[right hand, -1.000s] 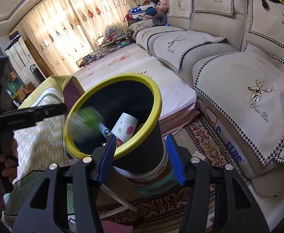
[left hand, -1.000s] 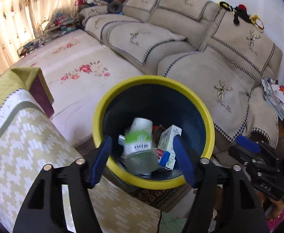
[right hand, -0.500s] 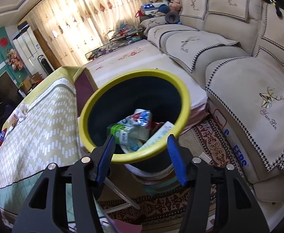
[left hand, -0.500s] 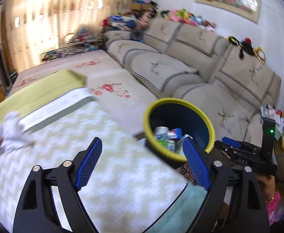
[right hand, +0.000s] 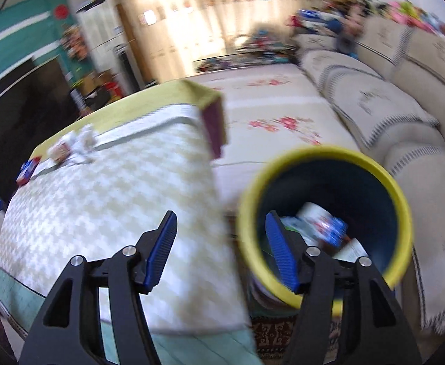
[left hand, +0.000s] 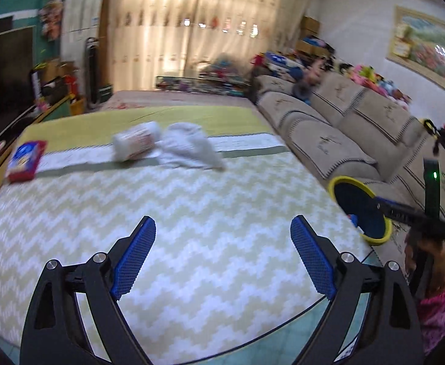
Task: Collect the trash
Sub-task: 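Grasp the white cloth with the right gripper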
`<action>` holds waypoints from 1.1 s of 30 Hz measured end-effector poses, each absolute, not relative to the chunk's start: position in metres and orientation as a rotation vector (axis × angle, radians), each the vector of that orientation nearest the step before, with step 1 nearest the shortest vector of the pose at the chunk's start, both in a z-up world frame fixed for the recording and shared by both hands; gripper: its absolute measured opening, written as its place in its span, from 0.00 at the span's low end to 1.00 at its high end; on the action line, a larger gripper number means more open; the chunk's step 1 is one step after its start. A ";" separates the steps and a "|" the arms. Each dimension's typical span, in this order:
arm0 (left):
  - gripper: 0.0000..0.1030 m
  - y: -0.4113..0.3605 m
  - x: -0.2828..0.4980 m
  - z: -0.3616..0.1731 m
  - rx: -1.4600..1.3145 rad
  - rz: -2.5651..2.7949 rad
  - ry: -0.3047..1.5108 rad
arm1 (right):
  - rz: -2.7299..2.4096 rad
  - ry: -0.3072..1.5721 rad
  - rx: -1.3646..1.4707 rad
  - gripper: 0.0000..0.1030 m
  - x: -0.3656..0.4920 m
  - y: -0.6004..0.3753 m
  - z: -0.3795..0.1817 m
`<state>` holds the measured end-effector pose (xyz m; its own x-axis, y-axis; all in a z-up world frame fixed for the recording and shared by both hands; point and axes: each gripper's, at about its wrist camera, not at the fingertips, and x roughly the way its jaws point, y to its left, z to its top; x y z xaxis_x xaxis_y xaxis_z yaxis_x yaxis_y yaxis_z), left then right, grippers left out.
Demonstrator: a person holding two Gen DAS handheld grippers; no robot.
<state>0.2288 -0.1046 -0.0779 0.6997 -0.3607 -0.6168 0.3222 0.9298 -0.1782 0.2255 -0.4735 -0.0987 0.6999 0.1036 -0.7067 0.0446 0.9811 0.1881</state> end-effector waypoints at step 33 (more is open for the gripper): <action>0.87 -0.033 0.227 -0.112 -0.153 -0.282 0.729 | 0.373 0.990 -0.124 0.17 0.455 -0.211 -0.117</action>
<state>0.2265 -0.0335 -0.1117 0.7101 -0.3058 -0.6342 0.2001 0.9513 -0.2347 0.4550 -0.2110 -0.1174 0.4910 0.2506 -0.8344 -0.3621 0.9298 0.0662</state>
